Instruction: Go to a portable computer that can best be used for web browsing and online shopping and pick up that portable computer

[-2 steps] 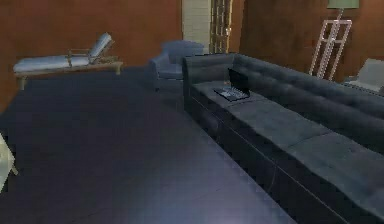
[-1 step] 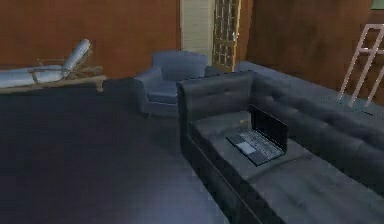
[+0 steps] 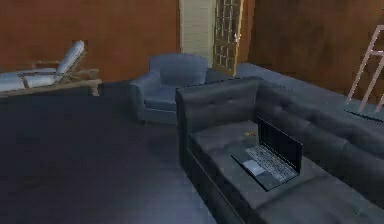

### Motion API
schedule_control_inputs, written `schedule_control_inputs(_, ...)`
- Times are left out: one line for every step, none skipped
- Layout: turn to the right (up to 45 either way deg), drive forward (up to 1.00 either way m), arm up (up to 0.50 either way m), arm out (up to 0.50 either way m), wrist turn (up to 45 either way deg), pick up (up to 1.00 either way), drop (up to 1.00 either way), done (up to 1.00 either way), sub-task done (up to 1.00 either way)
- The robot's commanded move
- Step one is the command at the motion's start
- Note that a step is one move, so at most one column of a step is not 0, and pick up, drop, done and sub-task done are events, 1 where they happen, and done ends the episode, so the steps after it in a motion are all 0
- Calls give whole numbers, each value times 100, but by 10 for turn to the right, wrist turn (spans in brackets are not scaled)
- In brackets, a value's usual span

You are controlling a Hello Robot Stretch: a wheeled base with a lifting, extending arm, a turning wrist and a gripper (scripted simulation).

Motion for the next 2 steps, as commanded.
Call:
schedule_control_inputs(-450, 0, 0, 0, 0, 0, 0, 0, 0)
schedule_control_inputs(-180, 0, 0, 0, 0, 0, 0, 0, 0)
